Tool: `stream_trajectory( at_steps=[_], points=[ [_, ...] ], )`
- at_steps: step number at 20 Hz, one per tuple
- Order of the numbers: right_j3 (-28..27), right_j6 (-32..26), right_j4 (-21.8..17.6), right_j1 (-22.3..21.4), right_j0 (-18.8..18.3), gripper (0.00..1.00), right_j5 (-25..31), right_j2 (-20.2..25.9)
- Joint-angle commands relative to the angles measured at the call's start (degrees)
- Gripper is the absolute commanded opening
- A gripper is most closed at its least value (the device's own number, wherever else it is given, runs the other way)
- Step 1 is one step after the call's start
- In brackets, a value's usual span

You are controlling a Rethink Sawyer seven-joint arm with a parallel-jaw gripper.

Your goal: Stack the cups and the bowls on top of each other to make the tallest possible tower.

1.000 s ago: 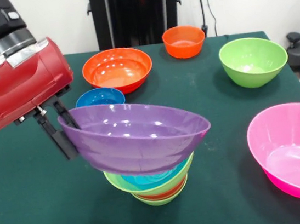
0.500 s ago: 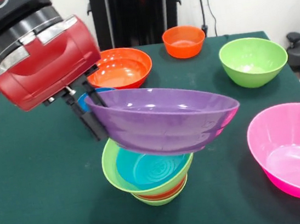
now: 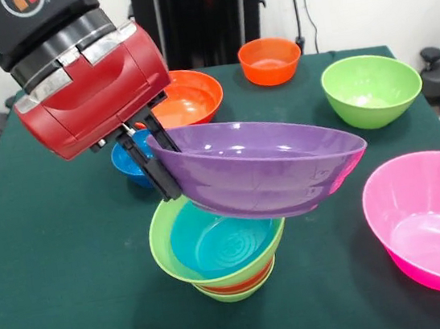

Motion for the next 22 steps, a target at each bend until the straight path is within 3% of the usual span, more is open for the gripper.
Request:
stream_trajectory(
  at_steps=[1, 10, 22],
  points=[
    [7.92, 3.18, -0.93, -1.13, 1.2, 0.0, 5.2, 5.23],
    [16.81, -3.75, -0.92, -5.32, 0.16, 0.0, 4.78, 5.15],
    [16.95, -2.77, -3.21, -5.64, -0.74, 0.0, 5.2, 5.39]
  ],
)
